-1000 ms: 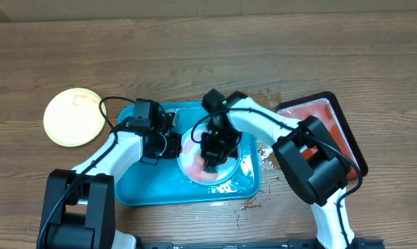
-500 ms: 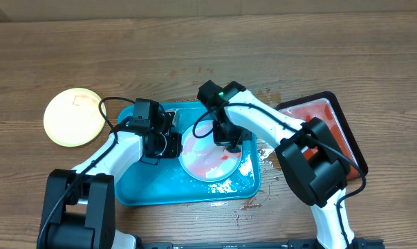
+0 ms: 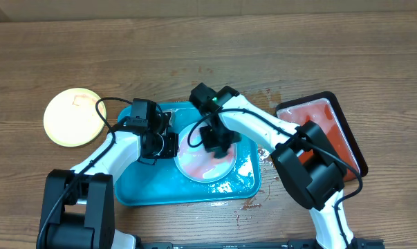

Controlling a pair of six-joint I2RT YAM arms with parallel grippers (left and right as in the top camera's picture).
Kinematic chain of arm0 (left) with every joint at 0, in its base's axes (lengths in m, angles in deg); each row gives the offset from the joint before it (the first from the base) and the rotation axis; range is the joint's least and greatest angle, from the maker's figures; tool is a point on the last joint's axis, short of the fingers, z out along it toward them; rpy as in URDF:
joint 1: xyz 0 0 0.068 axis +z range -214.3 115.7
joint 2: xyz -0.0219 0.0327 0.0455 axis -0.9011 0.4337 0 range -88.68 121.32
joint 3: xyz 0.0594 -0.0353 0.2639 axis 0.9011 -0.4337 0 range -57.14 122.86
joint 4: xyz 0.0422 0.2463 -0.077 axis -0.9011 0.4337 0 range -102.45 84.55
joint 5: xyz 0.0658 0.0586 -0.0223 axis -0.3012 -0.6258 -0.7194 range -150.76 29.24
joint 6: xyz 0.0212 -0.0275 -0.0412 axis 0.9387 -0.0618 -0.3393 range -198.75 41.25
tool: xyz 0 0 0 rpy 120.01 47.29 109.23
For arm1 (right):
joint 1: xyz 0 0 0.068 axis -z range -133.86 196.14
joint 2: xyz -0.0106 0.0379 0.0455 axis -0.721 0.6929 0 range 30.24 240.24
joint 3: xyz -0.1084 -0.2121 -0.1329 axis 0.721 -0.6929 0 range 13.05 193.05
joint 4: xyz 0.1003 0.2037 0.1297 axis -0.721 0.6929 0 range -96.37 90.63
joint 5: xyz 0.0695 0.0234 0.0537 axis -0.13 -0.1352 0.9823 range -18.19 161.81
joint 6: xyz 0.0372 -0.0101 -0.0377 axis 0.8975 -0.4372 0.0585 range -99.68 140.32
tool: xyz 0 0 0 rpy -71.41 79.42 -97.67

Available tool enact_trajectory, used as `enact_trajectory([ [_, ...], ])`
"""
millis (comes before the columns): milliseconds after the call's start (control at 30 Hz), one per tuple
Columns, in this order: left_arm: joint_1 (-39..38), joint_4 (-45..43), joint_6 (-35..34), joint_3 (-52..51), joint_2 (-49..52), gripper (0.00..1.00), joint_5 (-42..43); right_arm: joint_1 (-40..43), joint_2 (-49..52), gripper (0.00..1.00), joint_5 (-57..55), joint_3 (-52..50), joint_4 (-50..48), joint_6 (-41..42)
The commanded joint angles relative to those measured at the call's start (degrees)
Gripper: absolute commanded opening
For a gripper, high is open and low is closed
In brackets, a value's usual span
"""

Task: Clean dirty plates on tray and stack at the side
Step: 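Scrub the white plate with the sponge, left gripper holding its rim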

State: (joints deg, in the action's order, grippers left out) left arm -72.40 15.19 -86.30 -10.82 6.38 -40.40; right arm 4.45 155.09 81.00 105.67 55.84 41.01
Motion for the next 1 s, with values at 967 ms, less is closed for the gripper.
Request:
enact_trajectory([
  [967,-0.1,0.2,-0.6,-0.3,0.9,0.04,2.2,-1.1,3.3,0.04,-31.5,-1.5,2.8,8.0],
])
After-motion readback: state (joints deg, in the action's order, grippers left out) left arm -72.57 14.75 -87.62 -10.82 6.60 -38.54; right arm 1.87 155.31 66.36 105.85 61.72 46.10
